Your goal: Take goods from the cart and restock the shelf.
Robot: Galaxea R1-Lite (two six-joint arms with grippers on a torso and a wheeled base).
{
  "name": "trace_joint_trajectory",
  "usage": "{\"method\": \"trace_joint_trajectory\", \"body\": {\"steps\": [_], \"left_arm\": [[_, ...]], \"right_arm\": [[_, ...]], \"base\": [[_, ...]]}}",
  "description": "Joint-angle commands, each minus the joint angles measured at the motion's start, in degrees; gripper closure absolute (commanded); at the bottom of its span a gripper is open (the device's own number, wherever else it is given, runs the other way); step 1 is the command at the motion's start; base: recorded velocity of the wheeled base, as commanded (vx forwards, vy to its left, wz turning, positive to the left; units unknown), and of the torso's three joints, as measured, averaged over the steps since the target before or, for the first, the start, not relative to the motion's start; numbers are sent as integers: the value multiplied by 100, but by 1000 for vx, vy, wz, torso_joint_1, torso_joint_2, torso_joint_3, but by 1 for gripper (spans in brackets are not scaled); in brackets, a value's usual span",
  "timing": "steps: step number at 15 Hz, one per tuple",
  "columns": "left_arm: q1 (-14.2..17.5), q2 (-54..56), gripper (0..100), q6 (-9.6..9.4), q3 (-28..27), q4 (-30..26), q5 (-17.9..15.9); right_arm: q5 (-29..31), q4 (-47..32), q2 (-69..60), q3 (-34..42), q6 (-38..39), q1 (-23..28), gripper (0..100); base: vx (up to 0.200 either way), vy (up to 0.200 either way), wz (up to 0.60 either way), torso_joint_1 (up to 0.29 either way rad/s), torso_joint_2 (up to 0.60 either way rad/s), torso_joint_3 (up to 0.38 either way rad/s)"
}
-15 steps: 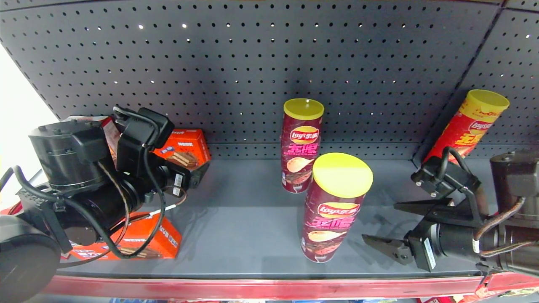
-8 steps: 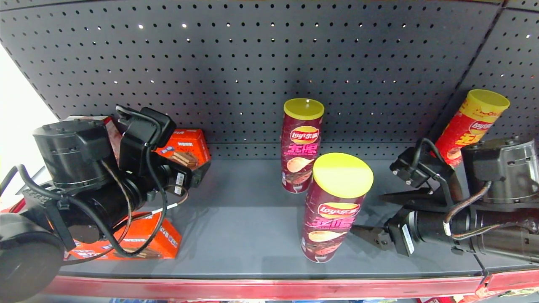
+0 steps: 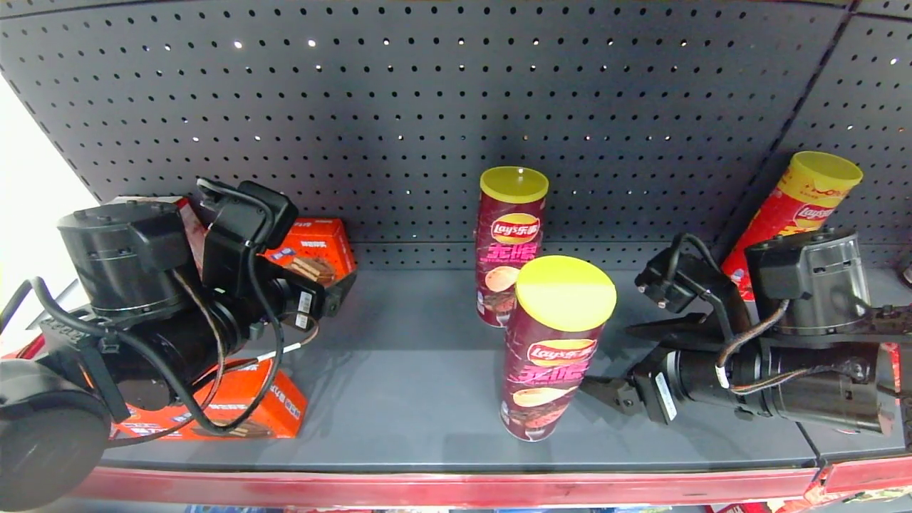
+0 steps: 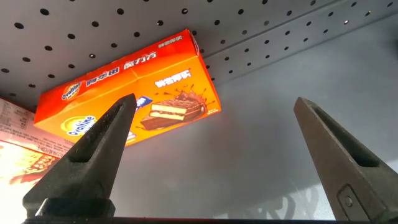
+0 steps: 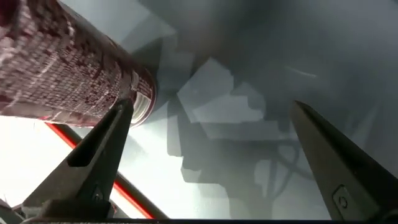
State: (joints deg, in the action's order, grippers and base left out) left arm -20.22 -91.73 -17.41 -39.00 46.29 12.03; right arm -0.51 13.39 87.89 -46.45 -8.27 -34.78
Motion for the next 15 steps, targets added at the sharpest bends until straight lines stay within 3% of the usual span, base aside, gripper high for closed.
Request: {"method": "trace_joint_trajectory", "body": {"steps": [1,15], "left_arm": [[1,-2,0,1,6,3,1],[1,6,0,1,-11,3,1]], "right_arm": [[-2,-3,0,39,-17,6,0],[-2,6,114,-40,-35,-231,0]], "base": [[0,0,0,0,0,0],[0,0,0,0,0,0]]}}
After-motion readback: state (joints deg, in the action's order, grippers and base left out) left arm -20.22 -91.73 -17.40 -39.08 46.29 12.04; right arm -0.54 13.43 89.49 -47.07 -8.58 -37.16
